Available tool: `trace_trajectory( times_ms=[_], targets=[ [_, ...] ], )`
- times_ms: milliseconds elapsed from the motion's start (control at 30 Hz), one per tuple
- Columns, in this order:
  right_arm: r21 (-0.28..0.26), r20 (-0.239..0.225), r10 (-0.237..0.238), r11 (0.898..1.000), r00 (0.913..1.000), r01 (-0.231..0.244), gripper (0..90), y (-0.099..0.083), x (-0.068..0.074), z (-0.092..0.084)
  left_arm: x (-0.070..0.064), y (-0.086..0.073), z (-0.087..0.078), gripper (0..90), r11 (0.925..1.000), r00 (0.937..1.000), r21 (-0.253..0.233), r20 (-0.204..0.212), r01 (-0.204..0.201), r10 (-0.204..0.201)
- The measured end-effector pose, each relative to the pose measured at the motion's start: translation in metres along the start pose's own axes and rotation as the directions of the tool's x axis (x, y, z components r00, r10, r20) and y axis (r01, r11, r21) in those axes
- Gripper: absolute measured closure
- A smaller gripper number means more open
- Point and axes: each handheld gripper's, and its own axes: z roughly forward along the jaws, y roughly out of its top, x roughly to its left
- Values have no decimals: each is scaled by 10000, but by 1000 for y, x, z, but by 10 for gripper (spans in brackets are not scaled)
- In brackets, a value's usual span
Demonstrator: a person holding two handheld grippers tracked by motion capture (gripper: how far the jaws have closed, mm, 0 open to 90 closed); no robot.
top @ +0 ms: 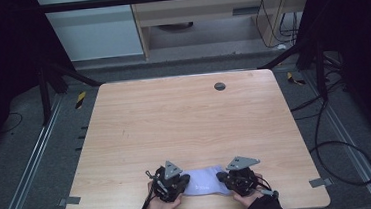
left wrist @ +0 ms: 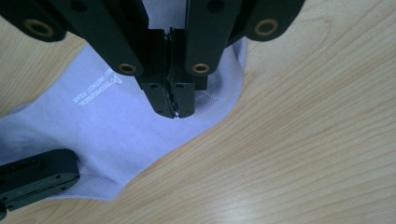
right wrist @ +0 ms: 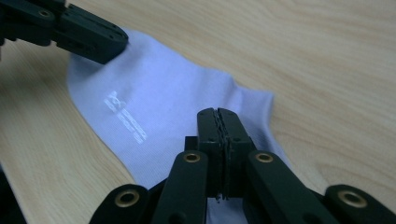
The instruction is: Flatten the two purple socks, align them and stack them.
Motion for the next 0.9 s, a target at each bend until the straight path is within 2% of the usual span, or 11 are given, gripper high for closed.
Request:
trace_trajectory(
  times_ms=[133, 300, 367, 433, 500, 567, 700, 733, 800, 867, 900],
  targets=[
    [100, 123, 224, 9997, 9997, -225, 894, -3, -5, -1, 1, -3, -1, 888, 9999, 9999, 138, -118, -22, 24],
    [273, 210, 326, 9991, 9992, -331, 876, -4, -6, -1, 4, -3, -2, 870, 9998, 9998, -33, 4, 178, -178],
    [130, 125, 339, 9993, 9993, -340, 853, -2, -6, -3, 7, -2, -8, 832, 9983, 9993, -468, 157, 345, -338],
    [-361, 183, 318, 9989, 9993, -312, 820, 1, -9, -10, 12, 0, -14, 781, 9961, 9994, -812, 99, 339, -333],
    [-926, 268, 483, 9947, 9985, -456, 769, 3, -14, -18, 18, 3, -20, 728, 9923, 9991, -1170, 181, 412, -393],
    [-1422, 615, 735, 9878, 9954, -641, 704, 4, -22, -24, 25, 5, -27, 677, 9869, 9987, -1535, 164, 501, -481],
    [-2122, 1270, 1252, 9725, 9840, -964, 529, 1, -40, -35, 35, 5, -37, 535, 9797, 9985, -1935, -44, 520, -538],
    [-2301, 1414, 1508, 9663, 9784, -1157, 474, -1, -45, -39, 39, 5, -40, 491, 9785, 9982, -1985, -104, 561, -593],
    [-2498, 1528, 1761, 9589, 9724, -1344, 403, -3, -53, -44, 49, 4, -45, 429, 9740, 9967, -2130, -86, 765, -802],
    [-2532, 1649, 1881, 9568, 9682, -1427, 344, -5, -58, -47, 57, 2, -50, 374, 9708, 9952, -2204, -47, 947, -981],
    [-2539, 1685, 1923, 9562, 9668, -1459, 329, -5, -60, -47, 62, 1, -54, 362, 9705, 9946, -2210, -157, 967, -1026]
  ],
)
